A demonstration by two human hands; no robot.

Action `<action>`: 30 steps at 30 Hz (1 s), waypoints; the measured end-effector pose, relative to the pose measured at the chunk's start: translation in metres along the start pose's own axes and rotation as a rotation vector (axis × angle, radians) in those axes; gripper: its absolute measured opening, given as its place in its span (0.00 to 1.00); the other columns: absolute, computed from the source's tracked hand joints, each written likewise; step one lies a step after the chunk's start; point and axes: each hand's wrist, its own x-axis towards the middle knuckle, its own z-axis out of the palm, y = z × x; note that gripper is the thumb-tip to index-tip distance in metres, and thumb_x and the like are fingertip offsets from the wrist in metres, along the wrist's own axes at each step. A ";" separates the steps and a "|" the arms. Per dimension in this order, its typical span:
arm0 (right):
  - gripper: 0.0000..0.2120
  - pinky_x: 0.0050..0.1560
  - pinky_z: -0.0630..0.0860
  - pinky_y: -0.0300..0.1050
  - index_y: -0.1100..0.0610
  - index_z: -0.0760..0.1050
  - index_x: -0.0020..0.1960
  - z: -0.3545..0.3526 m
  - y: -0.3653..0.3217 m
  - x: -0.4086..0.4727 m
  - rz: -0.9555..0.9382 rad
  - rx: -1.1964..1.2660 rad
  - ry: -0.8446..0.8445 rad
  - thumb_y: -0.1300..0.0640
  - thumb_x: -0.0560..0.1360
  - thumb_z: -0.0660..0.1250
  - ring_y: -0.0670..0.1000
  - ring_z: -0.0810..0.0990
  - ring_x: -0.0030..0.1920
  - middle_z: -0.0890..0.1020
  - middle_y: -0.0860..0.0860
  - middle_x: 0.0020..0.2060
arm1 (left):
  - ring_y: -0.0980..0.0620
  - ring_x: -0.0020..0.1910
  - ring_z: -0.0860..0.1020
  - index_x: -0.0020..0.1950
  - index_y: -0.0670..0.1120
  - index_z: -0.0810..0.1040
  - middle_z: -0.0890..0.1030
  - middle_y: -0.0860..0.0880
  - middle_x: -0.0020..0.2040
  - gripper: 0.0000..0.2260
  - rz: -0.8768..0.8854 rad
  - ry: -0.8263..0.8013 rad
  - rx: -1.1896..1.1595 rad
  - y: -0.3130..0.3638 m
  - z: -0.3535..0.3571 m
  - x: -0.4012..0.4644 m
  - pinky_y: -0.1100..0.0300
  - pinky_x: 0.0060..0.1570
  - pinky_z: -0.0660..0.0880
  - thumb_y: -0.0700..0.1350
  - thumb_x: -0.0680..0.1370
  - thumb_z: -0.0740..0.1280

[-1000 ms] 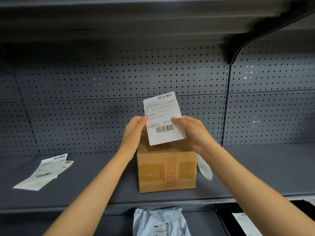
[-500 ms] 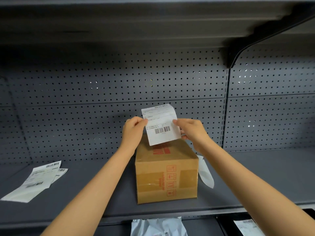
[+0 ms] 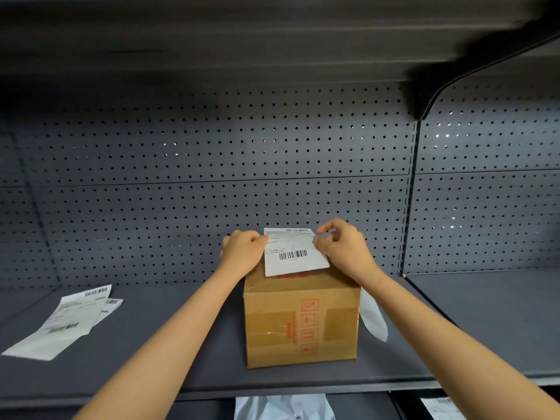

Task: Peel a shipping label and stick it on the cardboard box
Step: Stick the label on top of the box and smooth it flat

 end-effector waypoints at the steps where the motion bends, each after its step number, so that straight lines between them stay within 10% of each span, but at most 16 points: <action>1: 0.03 0.25 0.67 0.28 0.55 0.72 0.46 0.001 0.002 -0.001 -0.017 -0.014 -0.006 0.59 0.74 0.65 0.48 0.72 0.30 0.75 0.52 0.27 | 0.45 0.60 0.65 0.46 0.38 0.78 0.78 0.44 0.51 0.18 -0.001 -0.010 0.050 -0.001 0.000 0.001 0.55 0.48 0.61 0.50 0.77 0.56; 30: 0.02 0.34 0.69 0.40 0.56 0.73 0.41 0.004 0.002 0.005 0.071 -0.252 -0.210 0.61 0.72 0.65 0.48 0.73 0.33 0.76 0.48 0.32 | 0.43 0.60 0.65 0.28 0.49 0.65 0.75 0.44 0.54 0.16 0.008 -0.125 0.413 0.004 0.000 -0.005 0.51 0.57 0.64 0.52 0.75 0.57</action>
